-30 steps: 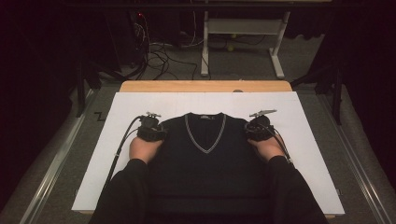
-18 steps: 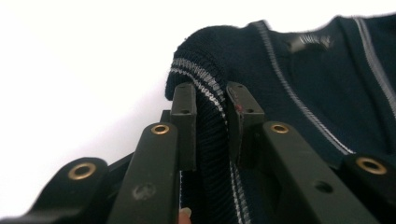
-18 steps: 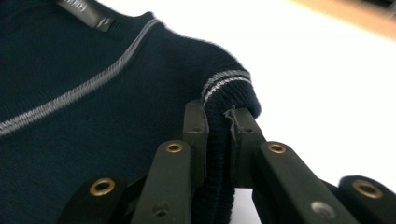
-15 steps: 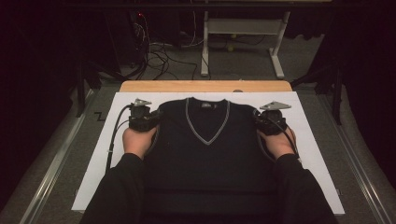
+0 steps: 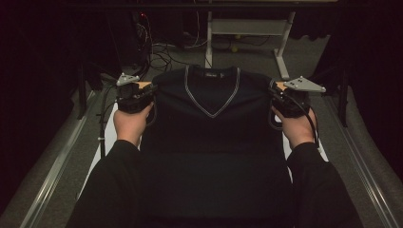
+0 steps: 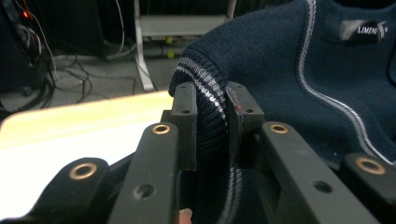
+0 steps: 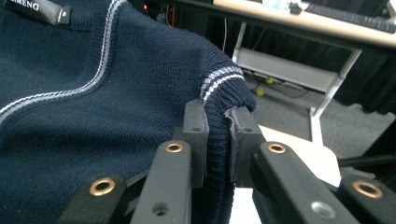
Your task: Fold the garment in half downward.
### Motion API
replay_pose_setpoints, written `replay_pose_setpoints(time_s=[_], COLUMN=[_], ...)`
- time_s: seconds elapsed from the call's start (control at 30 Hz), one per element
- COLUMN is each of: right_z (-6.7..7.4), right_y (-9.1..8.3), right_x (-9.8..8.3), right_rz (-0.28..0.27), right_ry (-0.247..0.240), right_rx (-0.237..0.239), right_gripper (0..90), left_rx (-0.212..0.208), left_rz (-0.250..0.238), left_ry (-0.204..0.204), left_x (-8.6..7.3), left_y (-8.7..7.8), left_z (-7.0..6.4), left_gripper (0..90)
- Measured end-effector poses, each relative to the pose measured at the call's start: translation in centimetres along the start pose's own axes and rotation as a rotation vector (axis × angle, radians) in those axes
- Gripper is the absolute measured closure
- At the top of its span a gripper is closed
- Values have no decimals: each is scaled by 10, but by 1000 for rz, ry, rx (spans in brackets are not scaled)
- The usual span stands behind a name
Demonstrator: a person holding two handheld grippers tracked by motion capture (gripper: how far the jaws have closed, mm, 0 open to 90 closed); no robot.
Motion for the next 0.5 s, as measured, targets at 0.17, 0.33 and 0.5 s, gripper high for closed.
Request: replay_pose_setpoints(time_s=[0.17,0.33,0.5], right_z=[1,4,10], right_y=[-4,-3,-2], right_x=[12,6,-7], right_rz=[-20,-8,5], right_ry=[-7,-2,4], right_rx=[-9,6,23], right_gripper=[806,804,804], left_rx=[-14,-48,-56], left_rz=[-20,16,38], left_ry=[5,-32,-28], left_x=[5,-6,-24], left_y=[-4,-1,-1], left_z=[-2,1,3], left_gripper=[719,716,716])
Point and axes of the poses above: each handheld gripper's, and its own axes: y roughly forward along the jaws, x roughly out of its top, z roughly to its left, the point moved 7 cm from there along y, roughly forward along the jaws, and after that the axes turned 10 degrees about x, right-handed, at the moved point
